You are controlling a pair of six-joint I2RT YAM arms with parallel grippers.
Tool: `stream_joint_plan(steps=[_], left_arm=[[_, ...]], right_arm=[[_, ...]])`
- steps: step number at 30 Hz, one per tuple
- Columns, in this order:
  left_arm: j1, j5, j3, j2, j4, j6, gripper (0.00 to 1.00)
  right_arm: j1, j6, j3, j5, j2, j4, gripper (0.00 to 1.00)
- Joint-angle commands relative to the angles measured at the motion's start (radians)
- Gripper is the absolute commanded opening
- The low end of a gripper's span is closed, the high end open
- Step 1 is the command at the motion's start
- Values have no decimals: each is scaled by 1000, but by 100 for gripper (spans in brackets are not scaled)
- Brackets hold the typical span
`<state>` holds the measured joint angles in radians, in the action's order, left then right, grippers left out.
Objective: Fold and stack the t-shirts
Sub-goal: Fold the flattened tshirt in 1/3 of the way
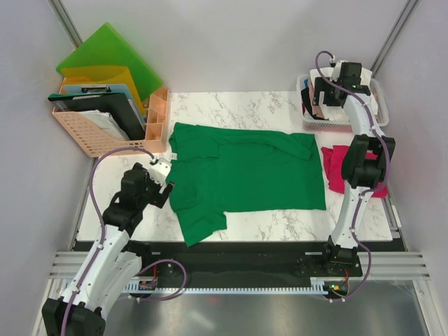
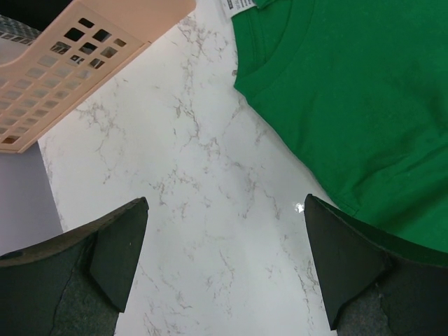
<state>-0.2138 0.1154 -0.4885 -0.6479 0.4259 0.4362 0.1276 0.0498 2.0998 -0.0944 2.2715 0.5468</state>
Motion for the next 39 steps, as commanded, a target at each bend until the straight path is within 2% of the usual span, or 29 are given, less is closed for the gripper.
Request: stream_joint_plan(steps=[1,6,11,15,18,21,24,27,30,33,34,39], left_arm=[[4,-52,-10,-13,7,19,100],[4,-63,-5,5,13,21,100],[4,-71,-9,10,20,22,100],[4,-60,-19,-16,22,7,100],[4,-71,-62,-77,42,-17,100],[4,-175,-131,-187,86,-11,100],[4,-264,-229,-347,152,-16,100],[4,-333,-309,-427,162,-39,100],[4,-384,-363,-481,131,-57,100],[4,-384,-412,-530,128,-68,100],[4,-375,-426,-571,123,-68,100],[4,-320,-429,-670,79,-85,100]], right_arm=[[-26,-22,-32,-27,-249,25,98],[-25,-34,-191,-27,-519,4,98],[-25,15,-516,-61,-739,30,98],[-13,90,-708,-53,-906,158,98],[35,169,-808,-209,-966,310,98],[33,234,-900,-304,-998,374,98],[35,242,-920,-252,-1004,344,98],[33,232,-910,-263,-978,328,98],[35,197,-919,-284,-946,237,92],[33,165,-903,-324,-864,153,87],[33,139,-894,-338,-831,147,82],[26,107,-844,-386,-630,117,78]])
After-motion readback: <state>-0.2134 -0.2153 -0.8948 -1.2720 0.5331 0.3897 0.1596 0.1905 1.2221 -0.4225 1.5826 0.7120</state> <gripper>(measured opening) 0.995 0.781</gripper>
